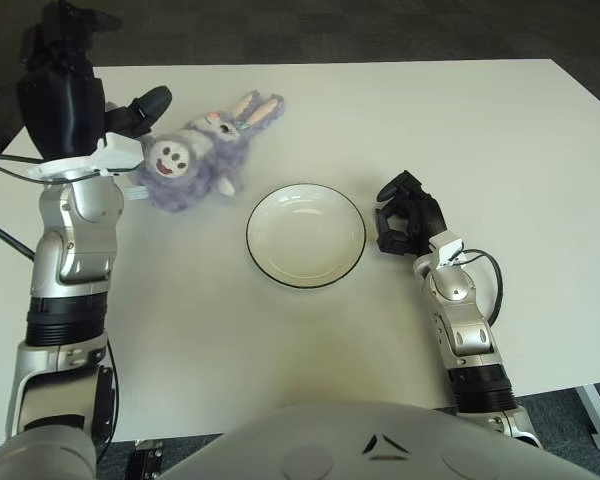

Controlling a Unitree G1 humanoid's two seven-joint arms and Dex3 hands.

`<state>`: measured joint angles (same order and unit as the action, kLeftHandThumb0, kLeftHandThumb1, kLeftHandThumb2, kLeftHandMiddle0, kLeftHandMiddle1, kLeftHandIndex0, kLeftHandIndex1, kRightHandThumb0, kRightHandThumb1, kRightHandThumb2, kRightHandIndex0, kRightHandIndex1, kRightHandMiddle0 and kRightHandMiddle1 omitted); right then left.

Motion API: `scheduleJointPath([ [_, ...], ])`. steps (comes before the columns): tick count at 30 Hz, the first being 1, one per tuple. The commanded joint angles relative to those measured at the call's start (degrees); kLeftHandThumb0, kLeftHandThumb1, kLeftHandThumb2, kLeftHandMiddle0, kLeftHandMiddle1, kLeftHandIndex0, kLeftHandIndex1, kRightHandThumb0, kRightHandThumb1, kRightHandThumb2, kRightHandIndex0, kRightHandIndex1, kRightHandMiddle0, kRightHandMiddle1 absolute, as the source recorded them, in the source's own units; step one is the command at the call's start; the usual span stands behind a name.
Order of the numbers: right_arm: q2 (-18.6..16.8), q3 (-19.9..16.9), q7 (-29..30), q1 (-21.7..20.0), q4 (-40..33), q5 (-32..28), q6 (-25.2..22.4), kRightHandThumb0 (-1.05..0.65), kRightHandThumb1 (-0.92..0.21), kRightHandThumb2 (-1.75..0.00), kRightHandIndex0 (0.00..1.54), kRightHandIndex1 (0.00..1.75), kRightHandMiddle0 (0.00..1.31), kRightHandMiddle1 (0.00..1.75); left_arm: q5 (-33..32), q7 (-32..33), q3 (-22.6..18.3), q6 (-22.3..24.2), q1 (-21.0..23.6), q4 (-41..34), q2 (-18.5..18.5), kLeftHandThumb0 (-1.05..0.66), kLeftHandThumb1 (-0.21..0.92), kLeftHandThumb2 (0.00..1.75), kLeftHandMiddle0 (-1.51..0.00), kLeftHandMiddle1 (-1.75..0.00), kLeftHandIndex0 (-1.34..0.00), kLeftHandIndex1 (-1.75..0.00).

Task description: Put the doll into the plate.

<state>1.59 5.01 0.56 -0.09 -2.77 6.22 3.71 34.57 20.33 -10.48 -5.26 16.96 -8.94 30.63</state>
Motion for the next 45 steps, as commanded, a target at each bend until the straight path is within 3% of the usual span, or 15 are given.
scheduleJointPath([
  [1, 0.76, 0.01, -0.31, 2.14, 3.37, 0.43, 0.79, -0.01, -0.45, -1.16, 0.41, 1.75, 0.4, 1.72, 0.11, -0.26, -0.58, 0.2, -0.81, -1.41, -0.55, -0.59, 0.7, 0.8, -0.32, -0.95, -0.06, -1.33],
  [9, 1.05, -0.12, -0.34, 1.81, 4.23, 0.52, 1.71, -0.01, -0.43, -1.18, 0.42, 1.75, 0.41, 1.72, 0.39, -2.26, -0.93, 2.43, -2.14, -4.35, -1.42, -0.6, 0.69, 0.81, -0.31, -0.95, -0.05, -1.32],
  [15, 0.93, -0.3, -0.61, 1.73, 4.05, -0.15, 1.02, -0.01, -0.42, -1.2, 0.43, 1.75, 0.42, 1.72, -1.3, -6.56, -0.84, 4.59, -3.41, -6.34, -1.65, -0.53, 0.6, 0.9, -0.3, -0.94, -0.05, -1.31],
  [27, 0.76, -0.28, -0.68, 1.63, 2.66, -0.3, -0.97, -0.01, -0.47, -1.13, 0.39, 1.75, 0.38, 1.73, 0.05, -10.26, 0.05, 7.31, -2.74, -7.21, -1.51, -0.5, 0.6, 0.94, -0.28, -0.89, -0.04, -1.3],
  [39, 1.81, -2.21, -1.02, -1.6, 2.0, -1.07, -1.68, -0.01, -0.51, -1.09, 0.36, 1.75, 0.35, 1.73, 3.02, -9.5, 3.07, 7.01, -1.54, -5.05, -1.78, -0.62, 0.78, 0.77, -0.35, -0.9, -0.14, -1.35],
  [45, 2.67, -2.77, -0.86, -4.61, -0.86, 0.14, -4.53, -0.01, -0.52, -1.08, 0.36, 1.75, 0.35, 1.73, 5.26, -8.35, 4.32, 6.94, -1.52, -4.37, -1.75, -0.66, 0.85, 0.7, -0.41, -0.96, -0.16, -1.38],
])
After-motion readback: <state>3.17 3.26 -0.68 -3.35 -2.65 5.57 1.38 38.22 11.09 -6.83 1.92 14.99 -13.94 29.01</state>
